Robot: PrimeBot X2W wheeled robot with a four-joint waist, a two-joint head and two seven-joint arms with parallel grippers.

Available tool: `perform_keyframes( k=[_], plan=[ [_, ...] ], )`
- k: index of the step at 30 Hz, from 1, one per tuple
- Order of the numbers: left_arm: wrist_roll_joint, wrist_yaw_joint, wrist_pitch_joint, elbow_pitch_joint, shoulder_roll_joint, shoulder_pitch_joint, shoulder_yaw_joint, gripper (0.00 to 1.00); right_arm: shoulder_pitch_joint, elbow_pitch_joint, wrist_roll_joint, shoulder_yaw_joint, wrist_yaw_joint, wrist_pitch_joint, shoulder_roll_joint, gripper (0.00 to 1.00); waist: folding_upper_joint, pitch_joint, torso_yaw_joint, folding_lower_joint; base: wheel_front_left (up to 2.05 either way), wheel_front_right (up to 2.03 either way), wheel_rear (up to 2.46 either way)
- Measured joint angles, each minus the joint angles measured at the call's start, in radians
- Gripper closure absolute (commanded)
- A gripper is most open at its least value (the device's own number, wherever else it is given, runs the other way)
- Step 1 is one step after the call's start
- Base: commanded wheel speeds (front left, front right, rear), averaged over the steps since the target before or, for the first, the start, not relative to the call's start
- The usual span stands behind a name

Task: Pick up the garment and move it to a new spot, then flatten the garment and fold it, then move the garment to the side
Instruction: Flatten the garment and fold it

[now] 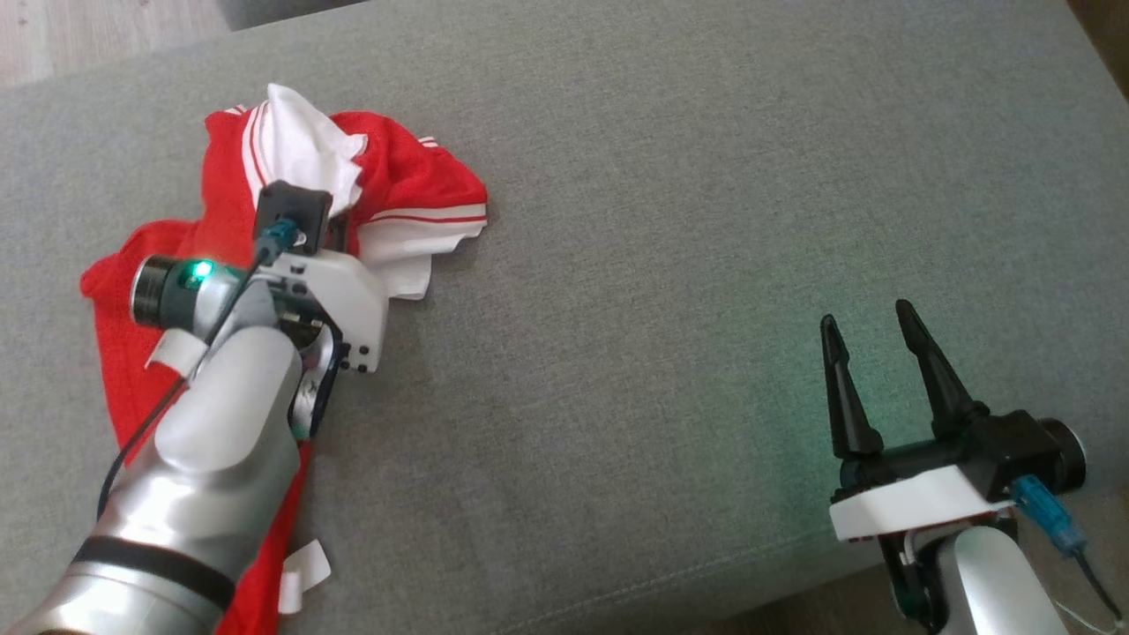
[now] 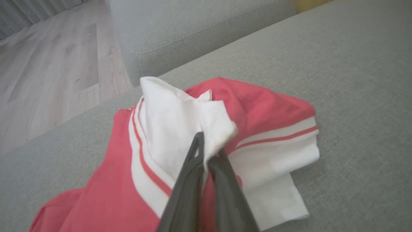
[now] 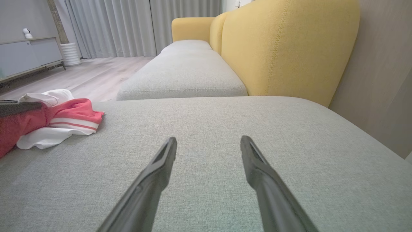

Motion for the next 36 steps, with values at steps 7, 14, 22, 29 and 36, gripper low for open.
perform_keyframes(
  k=[7,14,22,29,36],
  plan=[
    [-0.090,-0.025,-0.039,-0.045,-0.037,-0.009,0.060,1.00,0.000,0.001,0.000,0.000,0.000,0.000,0.002,0.00,0.0000,-0.017,-0.006,0.0000,0.00,0.00,0.00],
    [-0.185,-0.035,-0.061,-0.219,-0.082,0.033,0.103,1.00,0.011,0.002,0.000,-0.007,0.000,0.000,0.002,0.00,0.0000,-0.039,-0.023,0.0000,0.00,0.00,0.00],
    [-0.205,-0.076,-0.081,-0.344,-0.118,0.182,0.023,1.00,0.015,0.002,0.001,-0.009,0.000,0.000,0.003,0.00,0.0000,-0.051,-0.054,0.0000,0.00,0.00,0.00],
    [-0.179,-0.104,-0.105,-0.288,-0.152,0.232,-0.074,0.36,0.014,0.002,0.009,-0.007,0.000,0.000,0.003,0.00,0.0000,-0.044,-0.089,0.0000,0.00,0.00,0.00],
    [-0.134,-0.074,-0.126,-0.255,-0.149,0.240,-0.100,0.00,0.015,0.002,0.009,-0.014,0.000,0.000,0.003,0.00,0.0000,-0.047,-0.110,0.0000,0.00,0.00,0.00]
  ],
)
